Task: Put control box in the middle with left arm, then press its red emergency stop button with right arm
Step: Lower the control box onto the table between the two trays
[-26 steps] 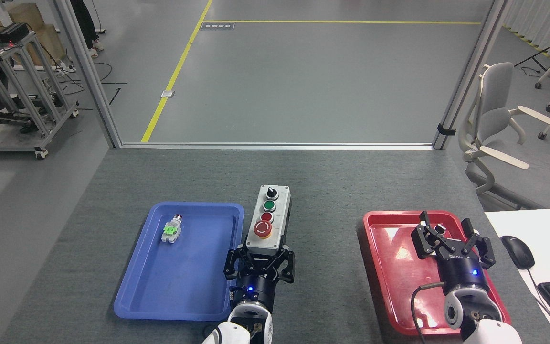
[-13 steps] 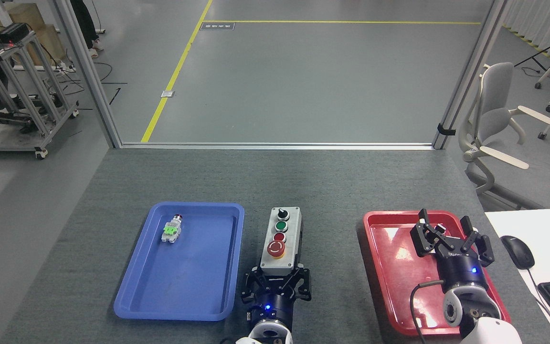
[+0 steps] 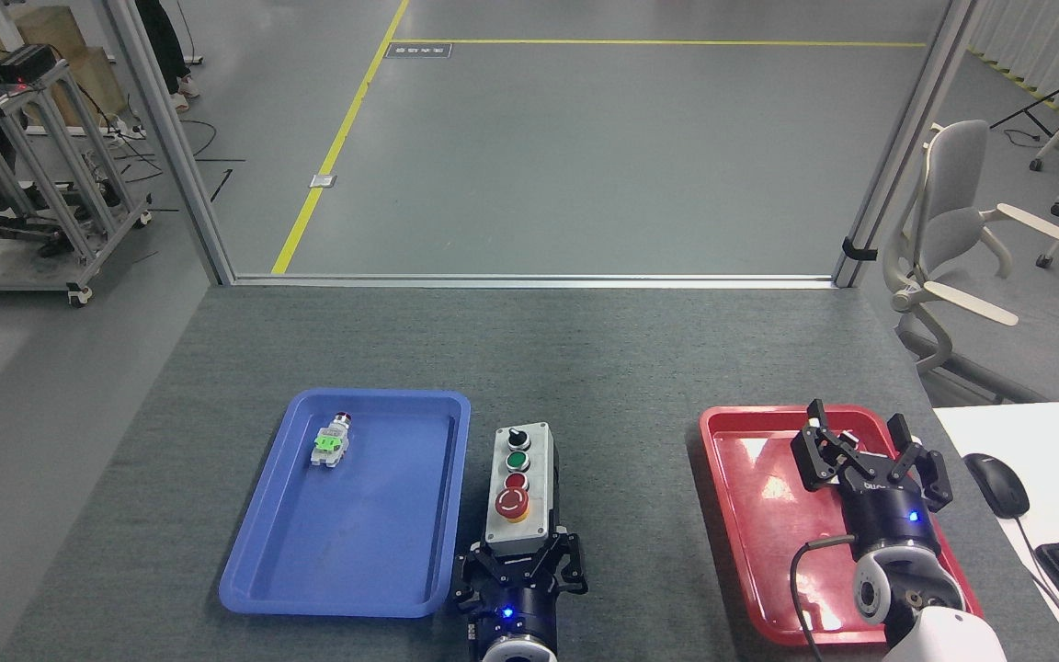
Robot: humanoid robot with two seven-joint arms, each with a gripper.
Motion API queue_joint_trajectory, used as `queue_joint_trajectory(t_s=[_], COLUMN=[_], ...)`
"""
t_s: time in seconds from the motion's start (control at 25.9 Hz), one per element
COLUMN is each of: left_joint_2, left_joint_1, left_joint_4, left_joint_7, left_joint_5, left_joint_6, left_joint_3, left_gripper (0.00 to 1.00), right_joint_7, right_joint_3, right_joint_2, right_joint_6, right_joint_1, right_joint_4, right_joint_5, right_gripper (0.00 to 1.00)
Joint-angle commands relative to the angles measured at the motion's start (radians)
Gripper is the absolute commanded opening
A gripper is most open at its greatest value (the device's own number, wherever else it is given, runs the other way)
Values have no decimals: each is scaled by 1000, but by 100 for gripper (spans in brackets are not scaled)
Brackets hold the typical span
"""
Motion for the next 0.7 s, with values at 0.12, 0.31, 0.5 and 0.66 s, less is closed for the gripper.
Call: queue_joint_trajectory(t_s=[0.12, 0.31, 0.5, 0.66], left_joint_2=[1, 1, 2, 2], left_joint_1=[-4, -4, -4, -2], left_joint_4=[23, 32, 49, 60], left_joint_7=[27, 29, 41, 65], left_joint_5=[-1, -1, 0, 0], left_joint_6=[9, -11, -24, -26], left_joint_3=[-34, -37, -44, -50], left_gripper=[0, 0, 0, 50], right_joint_7=[-1, -1, -1, -1], right_joint_3=[1, 1, 0, 0], right_joint_2=[-2, 0, -2, -7], right_joint_6=[-7, -7, -2, -1], right_joint_1=[-1, -2, -2, -2], right_joint_4=[0, 0, 0, 0], right_joint_5=[-2, -2, -2, -2], right_gripper=[99, 99, 99, 99])
